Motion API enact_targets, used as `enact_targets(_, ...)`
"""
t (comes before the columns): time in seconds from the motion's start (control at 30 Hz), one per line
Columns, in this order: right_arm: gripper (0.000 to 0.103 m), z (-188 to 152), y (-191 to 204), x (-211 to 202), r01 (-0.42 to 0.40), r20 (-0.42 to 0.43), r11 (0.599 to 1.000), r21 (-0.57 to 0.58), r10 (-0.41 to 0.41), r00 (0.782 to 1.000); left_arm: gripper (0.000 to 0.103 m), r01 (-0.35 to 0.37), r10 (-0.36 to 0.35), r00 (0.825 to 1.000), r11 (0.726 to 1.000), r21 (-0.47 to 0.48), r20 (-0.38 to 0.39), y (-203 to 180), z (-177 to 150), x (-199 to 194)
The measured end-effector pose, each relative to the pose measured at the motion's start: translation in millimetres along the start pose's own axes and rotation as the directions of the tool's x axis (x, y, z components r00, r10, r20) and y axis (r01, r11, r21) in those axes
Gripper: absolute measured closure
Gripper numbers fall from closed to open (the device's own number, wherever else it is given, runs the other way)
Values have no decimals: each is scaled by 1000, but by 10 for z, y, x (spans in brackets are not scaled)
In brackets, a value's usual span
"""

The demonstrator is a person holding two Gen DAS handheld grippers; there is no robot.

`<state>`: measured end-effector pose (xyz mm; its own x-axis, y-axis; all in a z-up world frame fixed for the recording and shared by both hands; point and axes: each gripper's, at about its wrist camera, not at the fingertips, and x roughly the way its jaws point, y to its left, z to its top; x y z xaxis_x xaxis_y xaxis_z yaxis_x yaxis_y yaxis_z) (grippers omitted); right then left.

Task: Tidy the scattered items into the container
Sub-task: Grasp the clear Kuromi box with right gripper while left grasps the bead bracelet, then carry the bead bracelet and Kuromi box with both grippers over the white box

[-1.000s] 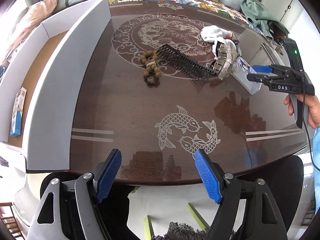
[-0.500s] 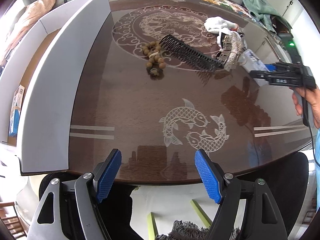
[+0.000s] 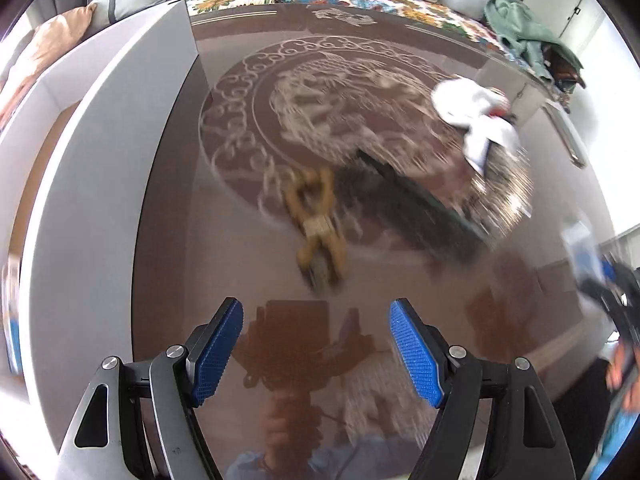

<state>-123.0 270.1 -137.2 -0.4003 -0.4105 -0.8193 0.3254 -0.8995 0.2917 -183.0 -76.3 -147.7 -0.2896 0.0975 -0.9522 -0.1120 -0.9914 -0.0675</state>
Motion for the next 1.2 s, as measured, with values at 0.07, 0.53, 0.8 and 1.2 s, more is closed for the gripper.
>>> enact_targets(0.07, 41, -37, 48, -78, -23, 18, 1000, 21, 23, 1000, 28, -7, 7, 1000, 1000, -1, -29, 31, 153, 137)
enact_targets(0.53, 41, -98, 106, -236, -54, 96, 998, 41, 50, 994, 92, -58, 58, 996, 998, 3, -74, 38, 343, 351)
enact_targets(0.8, 41, -149, 103, -318, -27, 136, 998, 60, 18, 991, 92, 27, -27, 1000, 999, -20, -11, -5, 165, -34)
enact_targets(1.2, 41, -194, 202, -400, -22, 159, 996, 90, 8, 987, 92, 74, -74, 993, 997, 4, 91, -143, -277, -540)
